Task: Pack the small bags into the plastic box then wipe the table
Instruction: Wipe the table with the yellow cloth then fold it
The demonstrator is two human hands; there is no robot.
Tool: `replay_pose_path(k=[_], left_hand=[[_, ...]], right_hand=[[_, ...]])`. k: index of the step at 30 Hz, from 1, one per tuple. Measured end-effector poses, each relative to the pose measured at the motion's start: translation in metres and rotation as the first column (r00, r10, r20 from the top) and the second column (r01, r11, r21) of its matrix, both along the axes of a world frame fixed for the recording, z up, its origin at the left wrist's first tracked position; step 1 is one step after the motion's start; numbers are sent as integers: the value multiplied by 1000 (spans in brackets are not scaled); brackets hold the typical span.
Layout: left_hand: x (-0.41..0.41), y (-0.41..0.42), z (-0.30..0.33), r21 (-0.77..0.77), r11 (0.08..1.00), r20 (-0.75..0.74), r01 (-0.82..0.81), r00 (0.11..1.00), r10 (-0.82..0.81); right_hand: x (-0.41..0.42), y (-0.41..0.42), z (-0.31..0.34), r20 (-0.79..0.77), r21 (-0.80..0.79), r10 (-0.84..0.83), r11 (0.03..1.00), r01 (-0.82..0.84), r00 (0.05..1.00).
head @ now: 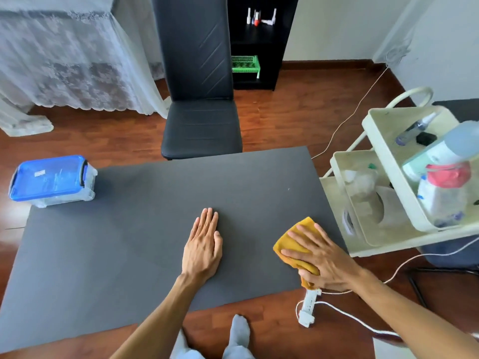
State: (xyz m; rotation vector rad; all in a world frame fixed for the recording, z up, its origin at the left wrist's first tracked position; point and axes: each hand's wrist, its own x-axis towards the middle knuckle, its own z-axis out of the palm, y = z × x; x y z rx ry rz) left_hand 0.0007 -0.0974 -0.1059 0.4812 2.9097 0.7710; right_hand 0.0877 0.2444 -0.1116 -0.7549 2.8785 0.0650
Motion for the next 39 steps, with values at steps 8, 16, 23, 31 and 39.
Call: replay_pose_path(k=[8, 16, 23, 31, 39], left_hand=[[-30, -8, -9, -103, 995, -83, 6, 996, -14], [-72, -3, -7, -165, 984, -83, -68, 995, 55], [-88, -30, -12, -192, 980, -97, -59, 994, 41], [-97, -38, -13, -184, 976, -105, -115, 990, 97], [-97, -41, -15, -157, 978, -63, -138, 990, 130]], right_hand=[[-121, -63, 3, -31, -139, -473, 875, 465, 881], [-126, -7, -1, 18, -135, -286, 949, 286, 958], [-233, -65, -5, 18, -158, -558, 818, 554, 829], [-162, -69, -12, 30, -276, -279, 921, 276, 960], [-257, -111, -1, -8, -103, -483, 871, 480, 875]])
